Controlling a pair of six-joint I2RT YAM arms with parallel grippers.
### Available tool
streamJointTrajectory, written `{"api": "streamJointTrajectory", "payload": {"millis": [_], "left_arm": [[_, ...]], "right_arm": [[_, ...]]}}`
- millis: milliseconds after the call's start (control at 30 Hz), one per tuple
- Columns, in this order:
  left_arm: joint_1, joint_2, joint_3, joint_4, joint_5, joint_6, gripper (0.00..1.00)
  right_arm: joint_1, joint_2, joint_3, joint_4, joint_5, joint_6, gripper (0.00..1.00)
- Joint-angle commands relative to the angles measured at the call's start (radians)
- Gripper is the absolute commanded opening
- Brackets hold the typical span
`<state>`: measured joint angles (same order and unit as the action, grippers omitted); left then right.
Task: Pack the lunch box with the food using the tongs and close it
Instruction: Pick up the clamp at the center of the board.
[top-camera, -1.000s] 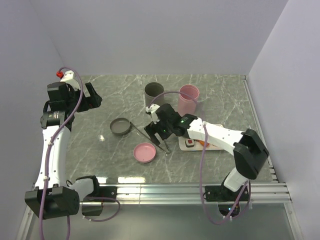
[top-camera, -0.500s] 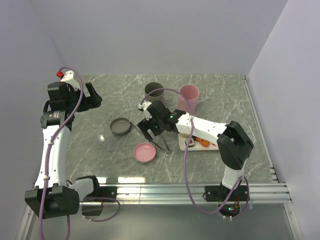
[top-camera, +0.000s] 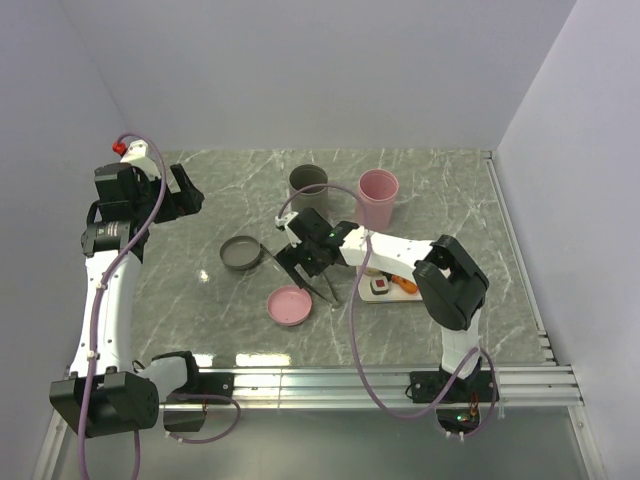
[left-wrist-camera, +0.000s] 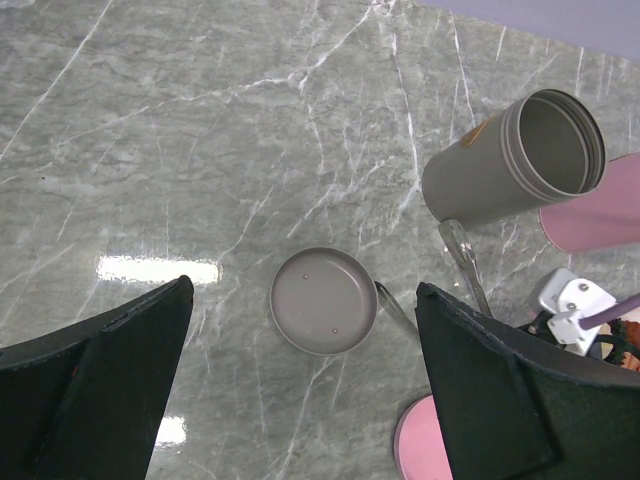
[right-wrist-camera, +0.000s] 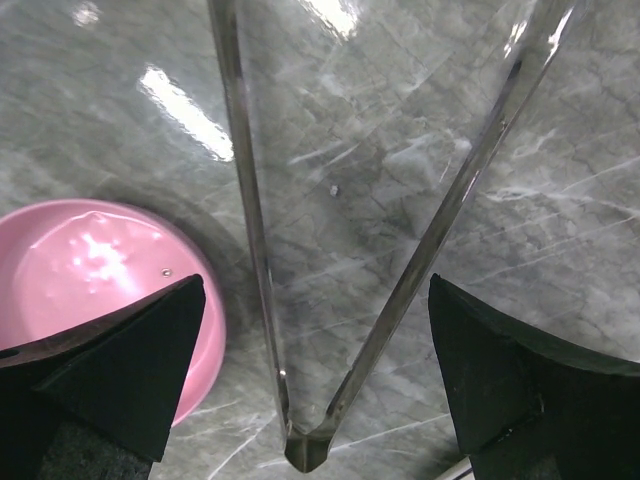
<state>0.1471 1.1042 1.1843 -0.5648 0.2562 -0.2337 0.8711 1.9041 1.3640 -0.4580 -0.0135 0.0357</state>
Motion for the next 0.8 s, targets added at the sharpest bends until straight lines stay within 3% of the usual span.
{"api": "streamJointTrajectory", "payload": {"millis": [0,767], "left_arm": [[0.000,-0.017,0.009,0.031,-0.003,-0.012,1.00],[0.000,-0.026,-0.002,0.029,0.000,-0.013,0.99]], "right_arm": [[0.008,0.009,0.043,-0.008,0.037,0.000,0.99],[-0.030,0.026,-0.029,0.053,0.026,-0.010,1.00]]}}
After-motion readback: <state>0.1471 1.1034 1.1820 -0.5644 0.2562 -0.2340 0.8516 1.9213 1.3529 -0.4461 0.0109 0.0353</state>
